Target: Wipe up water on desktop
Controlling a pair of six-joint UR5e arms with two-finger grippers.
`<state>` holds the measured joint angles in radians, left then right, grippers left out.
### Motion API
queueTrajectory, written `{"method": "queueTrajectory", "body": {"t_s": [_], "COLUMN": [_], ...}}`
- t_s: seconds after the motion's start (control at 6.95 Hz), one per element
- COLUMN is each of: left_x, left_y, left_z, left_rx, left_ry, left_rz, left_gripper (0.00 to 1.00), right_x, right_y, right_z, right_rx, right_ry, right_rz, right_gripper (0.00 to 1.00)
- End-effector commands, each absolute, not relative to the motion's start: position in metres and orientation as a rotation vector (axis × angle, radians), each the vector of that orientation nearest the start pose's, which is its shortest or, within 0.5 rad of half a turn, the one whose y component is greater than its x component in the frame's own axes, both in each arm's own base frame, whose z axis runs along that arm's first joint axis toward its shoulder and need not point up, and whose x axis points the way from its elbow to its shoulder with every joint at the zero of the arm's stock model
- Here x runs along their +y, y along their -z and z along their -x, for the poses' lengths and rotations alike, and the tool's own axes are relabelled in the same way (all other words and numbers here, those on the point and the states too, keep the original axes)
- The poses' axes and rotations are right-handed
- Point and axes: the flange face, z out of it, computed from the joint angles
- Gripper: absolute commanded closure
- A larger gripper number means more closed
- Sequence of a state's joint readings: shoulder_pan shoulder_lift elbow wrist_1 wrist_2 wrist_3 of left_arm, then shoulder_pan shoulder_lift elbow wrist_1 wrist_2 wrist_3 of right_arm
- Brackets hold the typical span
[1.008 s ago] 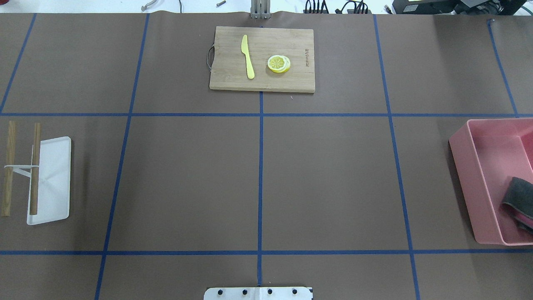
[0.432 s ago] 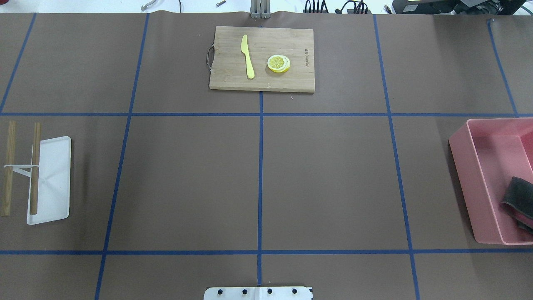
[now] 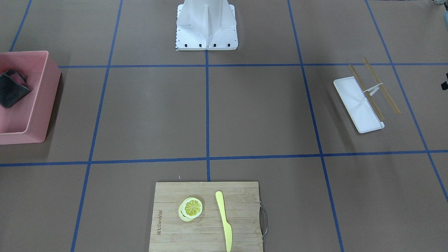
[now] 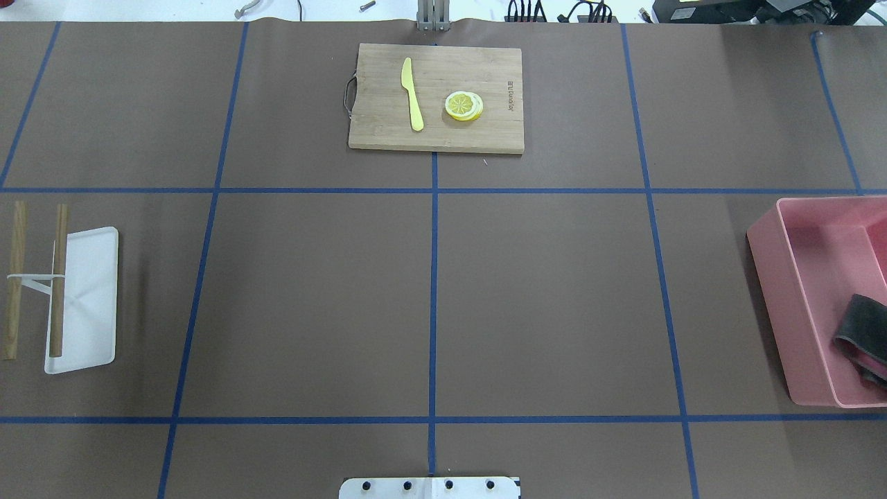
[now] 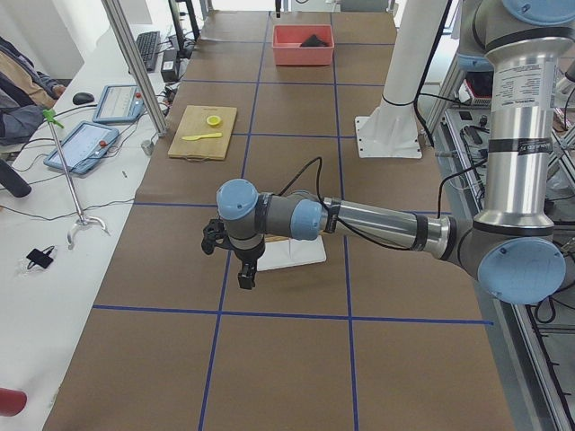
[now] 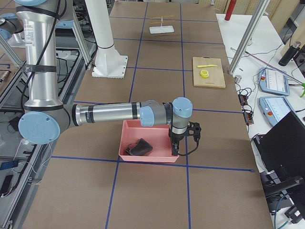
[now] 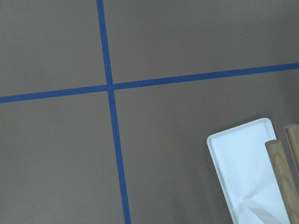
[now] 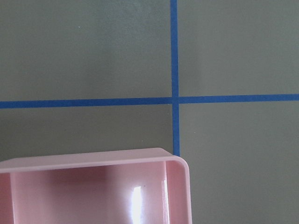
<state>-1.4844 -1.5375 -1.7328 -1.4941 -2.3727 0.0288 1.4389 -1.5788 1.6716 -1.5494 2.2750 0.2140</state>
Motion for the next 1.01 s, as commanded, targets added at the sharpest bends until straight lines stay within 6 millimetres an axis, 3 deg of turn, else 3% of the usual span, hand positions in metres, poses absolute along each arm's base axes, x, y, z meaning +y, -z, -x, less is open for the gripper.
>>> {"method": "queueTrajectory", "body": {"t_s": [0.0,0.86], "left_x": [-0.4793,-0.4838], "left_y": [-0.6075,-0.6009], "left_z": [0.0247,0.0235], "left_rx": [0.808,0.810], "left_ry": [-0.109,-0.117], "left_rz": [-0.012,-0.028], "left_gripper": [0.02,0.02], "right_x": [-0.4987,-0.5009], "right_y": [-0.6159,-0.6081], "right_z": [-0.0041,-0.0029], "right_rx": [-0.720,-0.734], "right_ry": [-0.038,-0.036], "right_rz": [0.016,0.005], "right_gripper": [0.00,0.00]}}
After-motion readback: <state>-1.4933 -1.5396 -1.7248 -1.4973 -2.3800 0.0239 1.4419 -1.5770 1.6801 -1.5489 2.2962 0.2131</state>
